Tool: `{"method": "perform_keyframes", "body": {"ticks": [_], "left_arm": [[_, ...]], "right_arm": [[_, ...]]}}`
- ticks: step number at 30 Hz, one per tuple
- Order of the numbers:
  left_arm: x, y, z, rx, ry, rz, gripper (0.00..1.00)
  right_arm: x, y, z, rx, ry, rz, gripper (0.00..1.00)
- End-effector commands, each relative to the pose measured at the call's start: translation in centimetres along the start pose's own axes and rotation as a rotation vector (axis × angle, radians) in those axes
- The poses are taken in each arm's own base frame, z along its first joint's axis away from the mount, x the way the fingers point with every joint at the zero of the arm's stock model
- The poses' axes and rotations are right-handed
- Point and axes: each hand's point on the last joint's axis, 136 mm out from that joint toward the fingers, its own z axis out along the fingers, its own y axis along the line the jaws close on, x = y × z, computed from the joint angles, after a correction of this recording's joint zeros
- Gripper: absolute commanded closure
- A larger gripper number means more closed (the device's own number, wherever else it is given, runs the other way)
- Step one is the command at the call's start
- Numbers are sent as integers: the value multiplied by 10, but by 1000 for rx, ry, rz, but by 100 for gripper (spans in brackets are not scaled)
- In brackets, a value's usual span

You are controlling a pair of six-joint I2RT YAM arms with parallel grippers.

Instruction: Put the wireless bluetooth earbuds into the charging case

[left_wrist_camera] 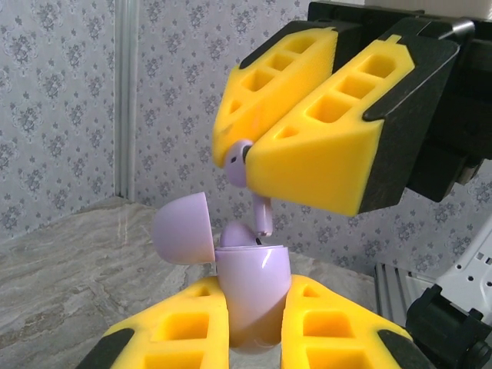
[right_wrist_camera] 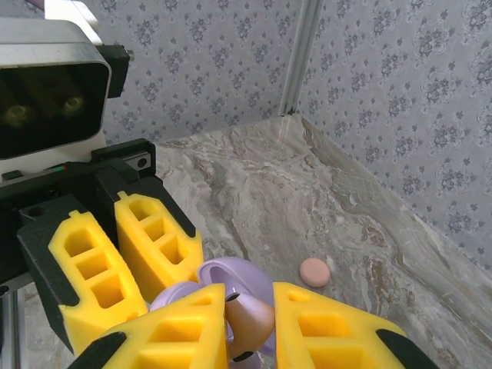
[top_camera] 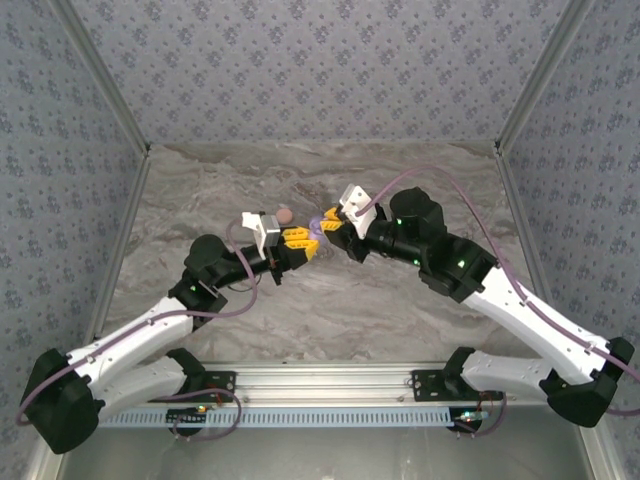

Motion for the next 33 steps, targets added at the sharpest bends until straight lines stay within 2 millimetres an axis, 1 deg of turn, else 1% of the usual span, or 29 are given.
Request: {"method": "perform_keyframes", "body": {"ticks": [1,6,10,15,23,30,33], "left_arm": [[-26,-11,2,43,-65,32,100],[-26,-10,2,37,-63,34,100],[-25,-8,3,29,-60,34,100],[-25,-7,3,22,-63,36,100],[-24,-6,5,21,-58,33,100],[-26,-6,4,20,-61,34,100],[-26,-6,4,20,-62,35,100]], "right_arm": [[-9,0,1,5,-20,-24,80],[-2,1,7,-3,3,-17,80],[-1,5,7,-28,5,-11,80],[6,9,7,-46,24,5,80],[2,14,4,-70,0,22,80],[4,14,4,-73,11,31,80],[6,15,4,-77,17,41,77]]}}
